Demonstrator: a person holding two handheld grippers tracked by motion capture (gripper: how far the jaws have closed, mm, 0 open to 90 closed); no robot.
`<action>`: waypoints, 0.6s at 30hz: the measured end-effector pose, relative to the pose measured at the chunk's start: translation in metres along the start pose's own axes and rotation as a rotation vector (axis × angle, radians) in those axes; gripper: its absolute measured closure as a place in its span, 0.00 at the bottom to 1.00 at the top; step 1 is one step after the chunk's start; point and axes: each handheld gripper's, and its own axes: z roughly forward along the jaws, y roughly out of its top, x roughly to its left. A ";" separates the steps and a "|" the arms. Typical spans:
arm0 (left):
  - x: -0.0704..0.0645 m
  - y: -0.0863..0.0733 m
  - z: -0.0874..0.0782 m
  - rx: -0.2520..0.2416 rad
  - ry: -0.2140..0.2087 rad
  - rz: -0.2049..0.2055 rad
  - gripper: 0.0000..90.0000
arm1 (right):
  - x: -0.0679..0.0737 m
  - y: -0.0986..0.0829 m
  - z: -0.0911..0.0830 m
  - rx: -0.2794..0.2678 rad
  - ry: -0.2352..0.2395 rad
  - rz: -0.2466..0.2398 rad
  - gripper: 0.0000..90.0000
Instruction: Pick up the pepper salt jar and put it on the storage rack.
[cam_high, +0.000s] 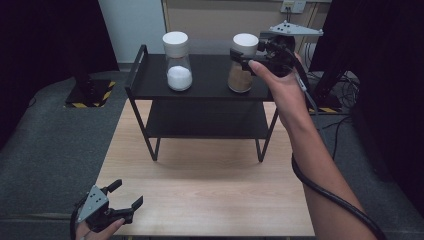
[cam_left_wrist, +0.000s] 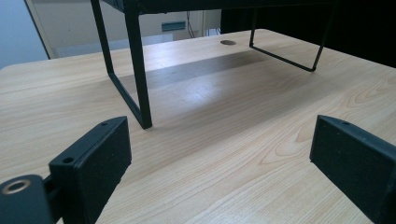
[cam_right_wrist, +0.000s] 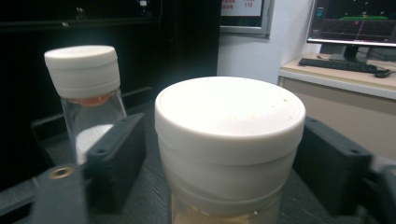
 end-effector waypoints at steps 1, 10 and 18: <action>0.000 0.000 0.000 0.000 -0.001 -0.001 0.04 | 0.002 0.000 -0.001 0.003 -0.006 -0.008 0.18; -0.002 0.001 0.001 0.000 -0.006 0.003 0.04 | 0.013 -0.001 -0.028 0.006 -0.027 -0.018 0.07; -0.002 0.000 0.001 -0.003 -0.007 0.001 0.04 | 0.021 -0.021 -0.063 -0.024 -0.040 0.000 0.07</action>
